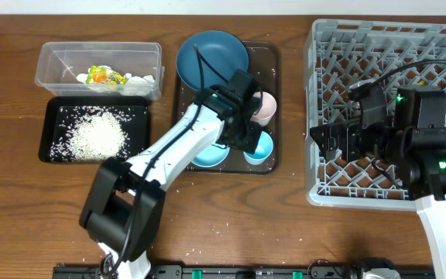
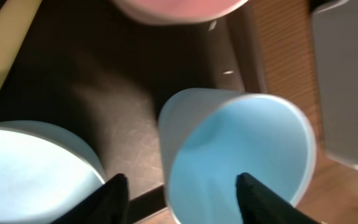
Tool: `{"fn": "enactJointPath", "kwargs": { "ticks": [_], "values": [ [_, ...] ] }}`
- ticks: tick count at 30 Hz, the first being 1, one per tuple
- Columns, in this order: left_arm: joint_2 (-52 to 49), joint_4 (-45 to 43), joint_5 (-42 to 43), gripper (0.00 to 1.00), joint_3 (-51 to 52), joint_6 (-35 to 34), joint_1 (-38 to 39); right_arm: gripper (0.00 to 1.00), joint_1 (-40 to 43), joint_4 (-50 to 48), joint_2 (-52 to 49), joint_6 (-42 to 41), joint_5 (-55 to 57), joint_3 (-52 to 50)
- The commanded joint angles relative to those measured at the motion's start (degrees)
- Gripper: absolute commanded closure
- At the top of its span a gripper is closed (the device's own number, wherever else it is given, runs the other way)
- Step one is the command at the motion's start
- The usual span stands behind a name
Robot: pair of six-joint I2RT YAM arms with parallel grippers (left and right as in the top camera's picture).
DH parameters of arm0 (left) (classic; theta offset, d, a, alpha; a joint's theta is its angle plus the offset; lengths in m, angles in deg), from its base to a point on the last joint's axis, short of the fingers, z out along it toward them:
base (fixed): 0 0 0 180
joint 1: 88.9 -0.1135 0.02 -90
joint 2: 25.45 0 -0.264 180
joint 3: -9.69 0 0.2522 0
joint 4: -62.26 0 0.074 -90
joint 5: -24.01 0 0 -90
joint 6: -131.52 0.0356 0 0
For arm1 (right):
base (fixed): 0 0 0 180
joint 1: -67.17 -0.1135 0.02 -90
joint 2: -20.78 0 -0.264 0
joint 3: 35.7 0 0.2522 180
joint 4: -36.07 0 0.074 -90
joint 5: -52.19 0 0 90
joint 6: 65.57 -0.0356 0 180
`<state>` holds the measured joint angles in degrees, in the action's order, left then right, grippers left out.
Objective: Sort waste into correct bins and load items into the dishwasher rack
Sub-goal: 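Grasp the light-blue cup with the left gripper and lift it, then hand the light-blue cup from the left gripper to the right gripper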
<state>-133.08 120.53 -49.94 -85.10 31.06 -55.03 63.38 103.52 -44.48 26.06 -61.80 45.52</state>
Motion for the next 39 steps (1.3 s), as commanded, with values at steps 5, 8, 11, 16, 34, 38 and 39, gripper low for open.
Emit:
{"fn": "enactJointPath", "kwargs": {
  "ticks": [5,8,11,16,34,38,39],
  "values": [
    [-1.18,-0.11,-3.28,0.94,0.55,-2.54,0.35,0.01,-1.16,0.26,-0.02,-0.96,-0.9,1.05],
    [-0.31,0.31,-3.23,0.94,-0.09,-3.69,-0.61,0.01,-1.16,0.09,-0.02,-0.96,-0.9,1.05],
    [1.92,1.46,-0.9,0.94,-1.36,-3.85,-2.73,0.01,-1.16,-0.42,-0.02,-0.96,-0.92,1.05],
    [8.2,0.98,14.14,0.94,-1.73,-3.78,-10.05,0.01,-1.18,-2.71,-0.24,-0.96,-2.47,1.05],
    [11.15,-5.55,69.24,0.94,-1.7,-2.1,-24.06,0.04,-8.13,-29.79,-10.58,-0.92,-27.12,1.01],
    [11.15,-6.54,71.87,0.94,-1.7,-2.12,-24.44,0.05,-9.29,-32.5,-12.07,-0.7,-30.56,1.01],
    [11.15,-6.49,72.04,0.94,-1.7,-2.23,-24.5,0.06,-9.53,-33.11,-12.41,-0.72,-31.41,0.98]
  ]
}}
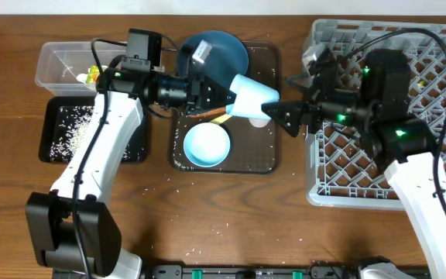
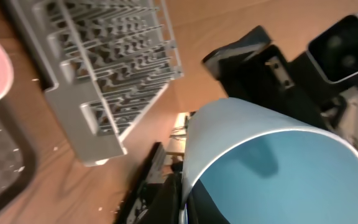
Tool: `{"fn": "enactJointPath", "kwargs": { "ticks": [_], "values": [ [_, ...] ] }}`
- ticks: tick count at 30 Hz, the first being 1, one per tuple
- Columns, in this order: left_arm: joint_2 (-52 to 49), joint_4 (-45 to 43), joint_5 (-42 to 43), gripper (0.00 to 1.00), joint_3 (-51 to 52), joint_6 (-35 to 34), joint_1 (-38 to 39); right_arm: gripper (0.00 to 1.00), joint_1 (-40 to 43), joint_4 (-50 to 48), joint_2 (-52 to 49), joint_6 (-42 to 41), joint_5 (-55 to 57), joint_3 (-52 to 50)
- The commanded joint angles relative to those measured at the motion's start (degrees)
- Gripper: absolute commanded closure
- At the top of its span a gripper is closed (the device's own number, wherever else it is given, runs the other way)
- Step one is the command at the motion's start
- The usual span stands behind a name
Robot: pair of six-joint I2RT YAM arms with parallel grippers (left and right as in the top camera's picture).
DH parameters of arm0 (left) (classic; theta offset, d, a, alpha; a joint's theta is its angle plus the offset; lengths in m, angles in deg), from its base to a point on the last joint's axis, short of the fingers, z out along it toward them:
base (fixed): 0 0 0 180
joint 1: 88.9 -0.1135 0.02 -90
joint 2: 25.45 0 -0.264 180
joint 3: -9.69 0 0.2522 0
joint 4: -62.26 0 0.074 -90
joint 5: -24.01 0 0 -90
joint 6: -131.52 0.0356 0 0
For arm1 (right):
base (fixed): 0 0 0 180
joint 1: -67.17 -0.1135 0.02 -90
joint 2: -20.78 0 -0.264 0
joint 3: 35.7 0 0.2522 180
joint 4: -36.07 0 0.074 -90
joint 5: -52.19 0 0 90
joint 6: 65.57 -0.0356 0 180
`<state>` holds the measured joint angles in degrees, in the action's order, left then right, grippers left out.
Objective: Sort waste into correct bins and load items into the dishwasher rack
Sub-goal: 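Hand the light-blue cup from the left gripper to the right gripper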
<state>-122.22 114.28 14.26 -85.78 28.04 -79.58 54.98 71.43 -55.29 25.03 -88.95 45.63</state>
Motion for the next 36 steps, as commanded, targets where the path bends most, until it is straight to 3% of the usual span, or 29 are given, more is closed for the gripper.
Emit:
{"fn": "enactJointPath", "kwargs": {
  "ticks": [1,12,25,32,36],
  "values": [
    [0.28,-0.24,7.85,0.94,-1.03,0.66,0.07,0.07,-1.42,-1.6,-1.88,0.31,-5.22,0.9],
    [0.28,-0.72,9.75,0.94,-1.03,-0.15,0.07,0.22,-3.43,-5.27,-3.56,0.26,-6.38,0.9],
    [0.28,-0.72,9.73,0.94,-1.03,-0.13,0.07,0.2,-3.43,-12.52,-3.56,0.28,-9.55,0.9],
    [0.28,-0.72,9.64,0.91,-1.03,-0.13,0.07,0.42,-3.43,-12.41,-3.56,0.28,-9.55,0.9],
    [0.28,-0.7,9.07,0.88,-1.03,-0.13,0.07,0.48,-1.84,-12.33,-3.39,-1.64,-9.55,0.9]
  ]
}}
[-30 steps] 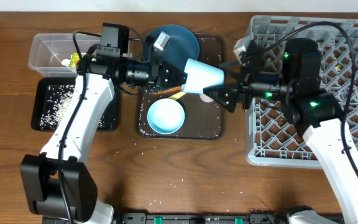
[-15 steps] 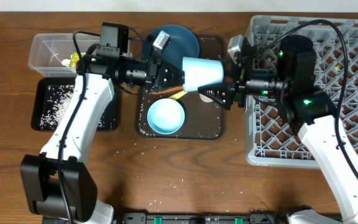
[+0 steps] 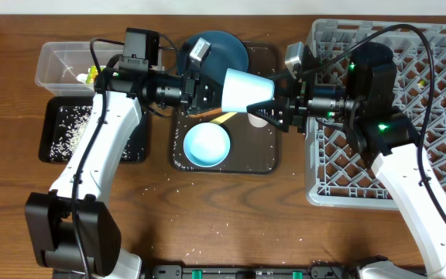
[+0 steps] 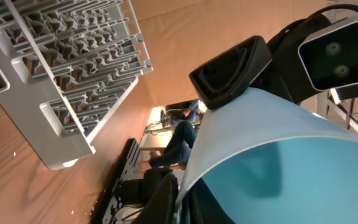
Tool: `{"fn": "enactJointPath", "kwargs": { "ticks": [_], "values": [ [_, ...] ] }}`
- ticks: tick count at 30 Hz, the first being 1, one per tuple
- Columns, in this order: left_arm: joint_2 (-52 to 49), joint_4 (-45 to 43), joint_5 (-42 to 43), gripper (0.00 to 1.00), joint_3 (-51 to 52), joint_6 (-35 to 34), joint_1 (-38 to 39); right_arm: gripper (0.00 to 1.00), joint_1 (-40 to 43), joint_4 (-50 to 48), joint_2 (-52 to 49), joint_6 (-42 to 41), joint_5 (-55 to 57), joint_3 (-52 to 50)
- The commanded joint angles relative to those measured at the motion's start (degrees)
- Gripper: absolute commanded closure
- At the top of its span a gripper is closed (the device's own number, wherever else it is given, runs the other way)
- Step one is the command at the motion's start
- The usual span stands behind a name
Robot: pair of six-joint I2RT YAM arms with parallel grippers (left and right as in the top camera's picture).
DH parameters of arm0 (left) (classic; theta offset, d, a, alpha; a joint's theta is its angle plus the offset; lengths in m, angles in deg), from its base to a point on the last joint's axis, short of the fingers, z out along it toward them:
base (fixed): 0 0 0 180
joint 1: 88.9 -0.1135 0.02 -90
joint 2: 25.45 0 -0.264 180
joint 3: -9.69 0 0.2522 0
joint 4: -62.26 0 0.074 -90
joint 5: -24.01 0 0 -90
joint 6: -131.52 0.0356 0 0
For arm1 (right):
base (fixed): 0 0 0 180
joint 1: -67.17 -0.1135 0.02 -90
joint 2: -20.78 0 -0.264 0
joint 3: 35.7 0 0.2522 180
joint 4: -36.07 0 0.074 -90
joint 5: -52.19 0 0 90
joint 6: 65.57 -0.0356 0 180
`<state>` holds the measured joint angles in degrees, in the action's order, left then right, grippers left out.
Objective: Sort waste into correct bins and load items into the dishwasher rack
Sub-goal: 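Hand the light-blue cup from the left gripper to the right gripper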
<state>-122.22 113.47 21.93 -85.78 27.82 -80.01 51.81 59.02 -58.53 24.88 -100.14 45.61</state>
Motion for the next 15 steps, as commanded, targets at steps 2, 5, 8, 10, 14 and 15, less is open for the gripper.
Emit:
{"fn": "enactJointPath", "kwargs": {
  "ticks": [2,5,8,10,14,15],
  "values": [
    [0.28,-0.07,1.38,0.86,-1.03,0.11,0.5,0.51,3.45,0.55,0.31,-3.32,1.64,0.92],
    [0.28,-0.37,-0.09,0.83,-1.03,0.09,0.5,0.53,8.31,1.64,1.62,-6.8,1.66,0.92],
    [0.28,-0.33,-4.39,0.76,-1.03,0.07,0.5,0.53,13.44,4.5,3.58,-8.63,2.99,0.92],
    [0.28,-0.31,-7.78,0.75,-1.03,0.07,0.5,0.48,17.03,9.35,5.55,-8.28,8.09,0.92],
    [0.28,-0.26,-14.36,0.75,-1.03,0.09,0.5,0.43,19.93,19.85,9.29,-4.59,26.69,1.03],
    [0.28,-0.26,-16.41,0.75,-1.03,0.09,0.5,0.43,20.0,22.29,10.21,-4.46,32.15,1.09]
  ]
}}
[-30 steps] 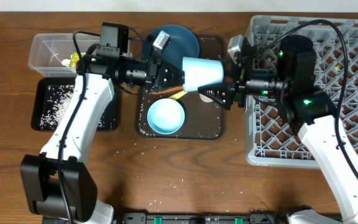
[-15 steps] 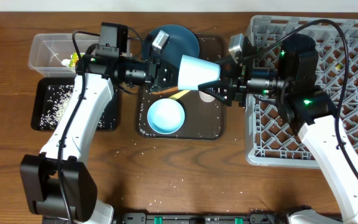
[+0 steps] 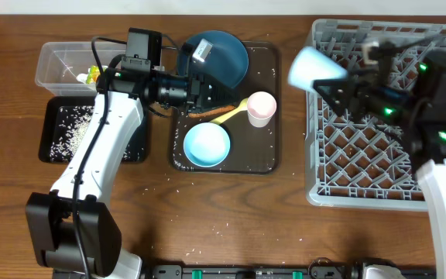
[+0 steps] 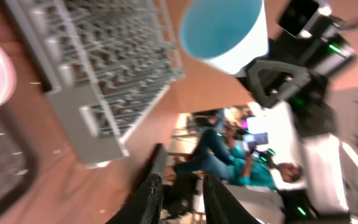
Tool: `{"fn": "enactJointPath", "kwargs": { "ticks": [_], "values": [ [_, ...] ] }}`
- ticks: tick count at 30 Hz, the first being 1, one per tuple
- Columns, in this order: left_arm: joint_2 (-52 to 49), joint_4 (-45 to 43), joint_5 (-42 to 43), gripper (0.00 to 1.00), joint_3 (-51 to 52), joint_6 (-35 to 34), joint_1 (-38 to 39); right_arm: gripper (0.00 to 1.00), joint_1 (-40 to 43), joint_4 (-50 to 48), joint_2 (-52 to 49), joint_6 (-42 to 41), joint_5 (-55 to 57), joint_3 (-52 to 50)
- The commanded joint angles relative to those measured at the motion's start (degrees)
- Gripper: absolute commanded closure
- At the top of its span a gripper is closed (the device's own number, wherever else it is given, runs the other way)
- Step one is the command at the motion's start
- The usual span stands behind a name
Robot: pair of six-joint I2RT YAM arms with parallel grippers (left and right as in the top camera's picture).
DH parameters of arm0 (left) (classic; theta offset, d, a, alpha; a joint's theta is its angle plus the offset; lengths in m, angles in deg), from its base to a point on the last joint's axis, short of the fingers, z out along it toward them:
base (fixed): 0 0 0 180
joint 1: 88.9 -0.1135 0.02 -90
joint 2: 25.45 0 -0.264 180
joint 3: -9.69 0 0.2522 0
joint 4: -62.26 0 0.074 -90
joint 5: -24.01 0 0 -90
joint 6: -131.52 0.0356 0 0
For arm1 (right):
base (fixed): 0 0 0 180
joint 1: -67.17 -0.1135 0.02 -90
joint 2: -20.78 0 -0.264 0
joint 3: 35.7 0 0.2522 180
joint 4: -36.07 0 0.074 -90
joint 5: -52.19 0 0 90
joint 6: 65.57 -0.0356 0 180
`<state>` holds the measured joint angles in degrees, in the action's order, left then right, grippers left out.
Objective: Sort waste into correct bins and load items into the dishwasher rack
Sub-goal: 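Hand the light-blue cup from the left gripper to the right gripper, then place the light-blue cup upside down in the rack with the right gripper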
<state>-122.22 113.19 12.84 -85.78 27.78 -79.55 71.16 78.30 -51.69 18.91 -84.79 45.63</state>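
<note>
A light blue cup [image 3: 313, 70] hangs on its side over the far left corner of the grey dish rack [image 3: 393, 155], with my right gripper [image 3: 333, 84] shut on it. In the left wrist view the cup [image 4: 225, 31] shows its open mouth, well clear of my left gripper [image 4: 182, 199]. My left gripper [image 3: 227, 96] hovers over the brown tray [image 3: 273, 159], open, with nothing between its fingers. On the tray are a pink cup [image 3: 261, 107], a light blue bowl [image 3: 206, 144], a dark blue plate [image 3: 215, 50] and a yellow spoon [image 3: 229, 115].
A clear bin [image 3: 53, 58] holding a colourful wrapper [image 3: 103, 76] stands at the far left. In front of it lies a black tray [image 3: 56, 151] of spilled rice [image 3: 95, 133]. Loose grains dot the wooden table.
My left gripper has let go of the light blue cup. My right gripper, still shut on it, has moved right, from over the tray to over the rack's far left corner.
My left gripper was open around the light blue cup standing in the tray. Then it held the cup sideways above the tray, facing the right gripper. Then both grippers were at the cup. Now the right alone holds it over the rack.
</note>
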Motion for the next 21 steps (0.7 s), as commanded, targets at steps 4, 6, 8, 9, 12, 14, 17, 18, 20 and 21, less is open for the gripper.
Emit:
{"fn": "enactJointPath", "kwargs": {
  "ticks": [4,6,8,9,12,14,17,18,20,21],
  "values": [
    [0.28,0.04,-16.76,0.75,-0.9,0.11,0.33,0.48,0.48,11.43,5.51,-0.13,30.34,2.12],
    [0.28,0.04,-20.74,0.75,-0.55,0.11,0.72,0.52,0.48,15.67,5.31,-1.64,33.92,3.32],
    [0.28,0.13,-25.53,0.75,-0.02,0.13,1.33,0.54,0.48,20.13,4.94,-2.75,36.98,4.52],
    [0.28,0.59,-28.61,0.75,0.2,0.11,1.68,0.54,0.48,22.38,4.79,-2.82,38.14,5.05],
    [0.26,3.28,-38.69,0.75,0.48,0.11,2.97,0.55,0.44,27.91,4.22,-1.88,39.06,6.03],
    [0.26,5.84,-45.09,0.75,0.5,0.13,3.96,0.55,0.33,30.99,3.32,-0.98,39.06,6.78],
    [0.22,9.33,-54.14,0.75,0.5,0.11,5.6,0.55,-0.22,33.9,1.22,0.15,39.08,7.98],
    [0.22,10.4,-56.89,0.75,0.5,0.13,6.14,0.55,-0.52,34.77,0.07,0.28,39.08,8.46],
    [0.22,12.13,-61.53,0.75,0.5,0.11,7.06,0.55,-1.25,35.76,-2.03,0.46,39.06,8.87],
    [0.22,12.92,-63.56,0.75,0.5,0.11,7.45,0.54,-1.86,36.22,-3.26,0.46,39.06,8.94]
  ]
}}
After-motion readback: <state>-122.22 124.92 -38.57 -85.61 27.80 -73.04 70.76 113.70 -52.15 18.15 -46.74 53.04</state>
